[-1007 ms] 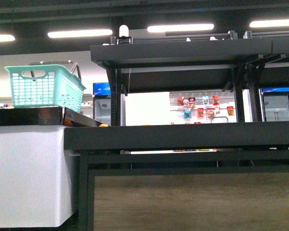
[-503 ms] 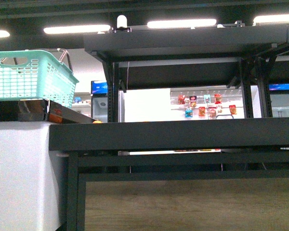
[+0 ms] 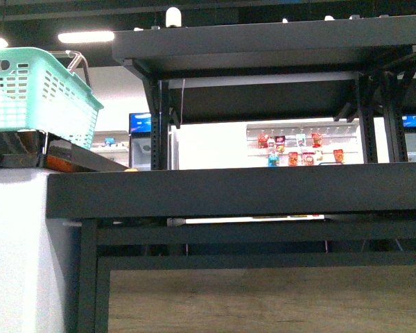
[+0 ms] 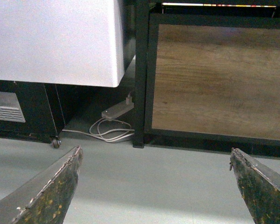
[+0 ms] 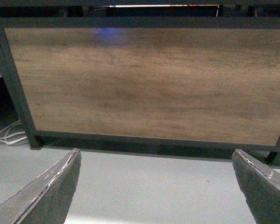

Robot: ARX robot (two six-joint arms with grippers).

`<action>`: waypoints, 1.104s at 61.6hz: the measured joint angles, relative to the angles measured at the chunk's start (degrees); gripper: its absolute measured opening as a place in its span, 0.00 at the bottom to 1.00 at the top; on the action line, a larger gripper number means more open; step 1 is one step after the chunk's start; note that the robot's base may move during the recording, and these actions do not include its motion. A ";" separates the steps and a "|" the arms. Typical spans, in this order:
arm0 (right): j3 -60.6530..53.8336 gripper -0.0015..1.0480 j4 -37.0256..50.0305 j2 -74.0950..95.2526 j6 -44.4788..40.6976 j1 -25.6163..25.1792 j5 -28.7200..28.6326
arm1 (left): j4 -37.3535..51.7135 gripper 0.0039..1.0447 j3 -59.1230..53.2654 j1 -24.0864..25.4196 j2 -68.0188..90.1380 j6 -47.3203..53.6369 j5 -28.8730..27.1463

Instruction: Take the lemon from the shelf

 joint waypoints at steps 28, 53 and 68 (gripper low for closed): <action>0.00 0.93 0.00 0.00 0.00 -0.02 -0.04 | 0.00 0.93 0.00 0.00 0.00 0.00 0.04; 0.00 0.93 0.00 0.00 0.00 0.00 0.00 | 0.00 0.93 0.00 0.00 -0.02 0.00 0.02; 0.00 0.93 0.00 0.00 0.00 -0.02 0.04 | 0.00 0.93 0.00 0.00 -0.04 0.00 0.02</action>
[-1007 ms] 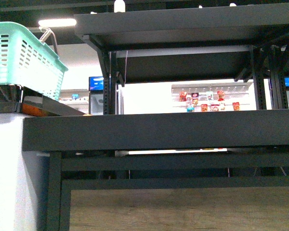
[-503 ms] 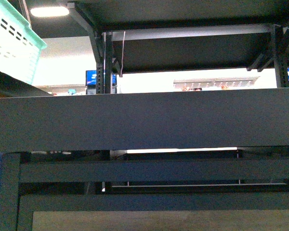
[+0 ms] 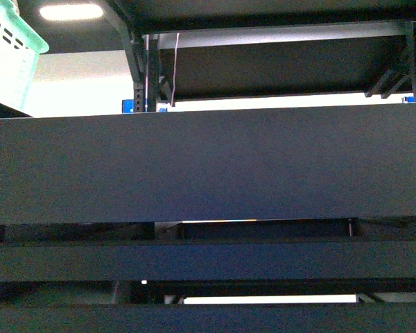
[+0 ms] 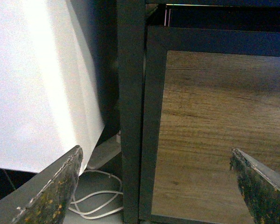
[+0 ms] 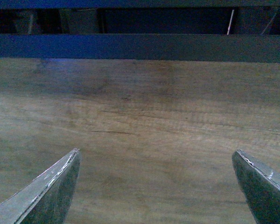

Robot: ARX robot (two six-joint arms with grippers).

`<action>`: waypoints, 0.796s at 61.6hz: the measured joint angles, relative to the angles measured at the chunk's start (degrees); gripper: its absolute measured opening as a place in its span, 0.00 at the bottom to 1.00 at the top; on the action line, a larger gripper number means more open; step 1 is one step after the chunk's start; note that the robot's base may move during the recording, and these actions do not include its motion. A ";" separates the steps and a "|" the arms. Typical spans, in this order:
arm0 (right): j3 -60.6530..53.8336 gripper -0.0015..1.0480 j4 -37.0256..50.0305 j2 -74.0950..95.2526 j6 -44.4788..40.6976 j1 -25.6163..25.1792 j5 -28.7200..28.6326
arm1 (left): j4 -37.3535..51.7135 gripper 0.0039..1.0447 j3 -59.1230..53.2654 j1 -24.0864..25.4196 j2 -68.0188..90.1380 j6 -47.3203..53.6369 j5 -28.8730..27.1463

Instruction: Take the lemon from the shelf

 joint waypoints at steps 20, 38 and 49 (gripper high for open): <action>0.00 0.93 0.00 0.04 0.00 0.00 -0.13 | 0.00 0.93 0.00 0.00 0.07 0.00 0.00; 0.00 0.93 0.00 0.04 -0.02 0.00 -0.15 | 0.00 0.93 0.00 0.00 0.04 0.02 0.00; 0.00 0.93 0.00 0.04 -0.02 0.00 -0.15 | 0.00 0.93 0.00 0.00 0.04 0.00 0.00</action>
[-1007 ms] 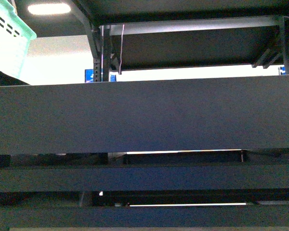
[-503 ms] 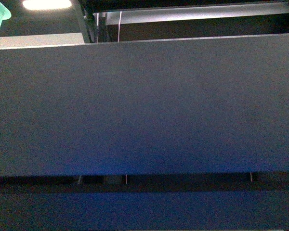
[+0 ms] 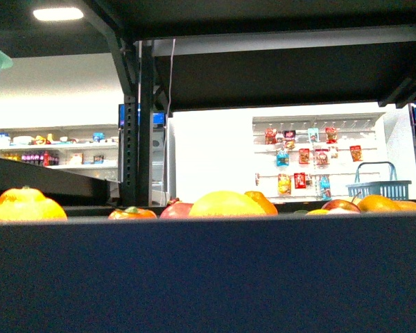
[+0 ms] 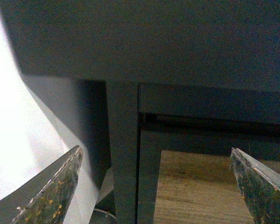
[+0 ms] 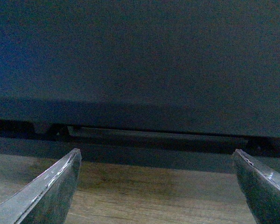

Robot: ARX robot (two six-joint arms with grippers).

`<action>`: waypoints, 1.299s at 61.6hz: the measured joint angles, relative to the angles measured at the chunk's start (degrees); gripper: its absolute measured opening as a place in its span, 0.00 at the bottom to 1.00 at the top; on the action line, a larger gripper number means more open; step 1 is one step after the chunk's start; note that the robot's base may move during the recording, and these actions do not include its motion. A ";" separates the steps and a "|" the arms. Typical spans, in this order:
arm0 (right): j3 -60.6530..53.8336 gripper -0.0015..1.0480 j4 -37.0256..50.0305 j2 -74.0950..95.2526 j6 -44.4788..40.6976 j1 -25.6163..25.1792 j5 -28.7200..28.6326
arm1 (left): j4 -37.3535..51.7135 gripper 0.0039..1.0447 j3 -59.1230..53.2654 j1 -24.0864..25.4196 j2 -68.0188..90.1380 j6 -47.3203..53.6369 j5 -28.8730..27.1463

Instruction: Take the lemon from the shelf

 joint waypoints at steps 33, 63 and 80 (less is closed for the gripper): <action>0.00 0.93 0.00 0.00 0.04 0.02 0.02 | 0.00 0.93 0.00 0.00 0.00 0.02 0.02; 0.00 0.93 0.00 0.00 0.04 0.02 0.00 | 0.00 0.93 0.00 0.00 0.00 0.02 -0.07; 0.00 0.93 0.00 0.00 0.04 0.02 0.02 | 0.00 0.93 0.00 0.00 0.00 0.02 0.00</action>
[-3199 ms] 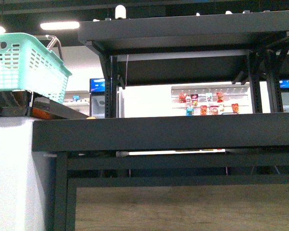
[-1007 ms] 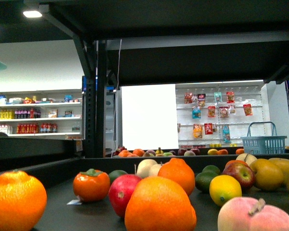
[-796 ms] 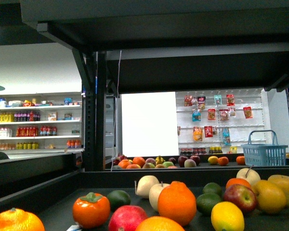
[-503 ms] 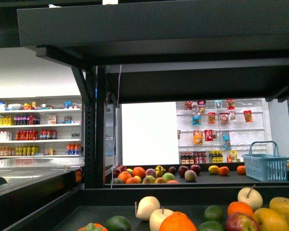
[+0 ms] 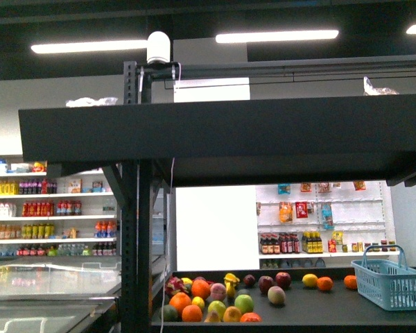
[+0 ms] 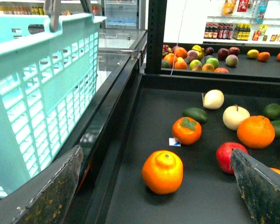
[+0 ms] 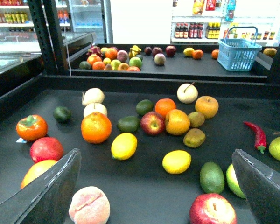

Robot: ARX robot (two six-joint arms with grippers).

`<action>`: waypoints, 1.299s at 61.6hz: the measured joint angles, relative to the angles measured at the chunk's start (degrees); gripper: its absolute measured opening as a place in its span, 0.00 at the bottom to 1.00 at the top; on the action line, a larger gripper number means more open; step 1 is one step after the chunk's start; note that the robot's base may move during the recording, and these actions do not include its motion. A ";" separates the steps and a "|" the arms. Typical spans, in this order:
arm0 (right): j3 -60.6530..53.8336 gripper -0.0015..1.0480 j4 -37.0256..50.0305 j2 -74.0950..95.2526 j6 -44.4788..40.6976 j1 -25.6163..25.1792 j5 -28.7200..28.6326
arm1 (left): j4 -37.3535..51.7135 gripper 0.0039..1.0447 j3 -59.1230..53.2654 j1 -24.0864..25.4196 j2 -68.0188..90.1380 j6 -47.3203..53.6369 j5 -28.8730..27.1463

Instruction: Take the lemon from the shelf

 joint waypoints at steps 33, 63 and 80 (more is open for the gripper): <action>0.00 0.93 0.02 0.00 -0.02 -0.02 -0.02 | -1.97 0.93 0.52 -1.20 0.83 -2.47 -4.70; 0.00 0.93 0.02 0.00 -0.02 0.00 -0.02 | 9.25 0.93 29.46 21.20 53.62 -54.42 19.37; 0.00 0.93 0.02 0.00 -0.02 0.00 -0.02 | 10.32 0.93 52.24 27.32 77.90 -66.49 24.06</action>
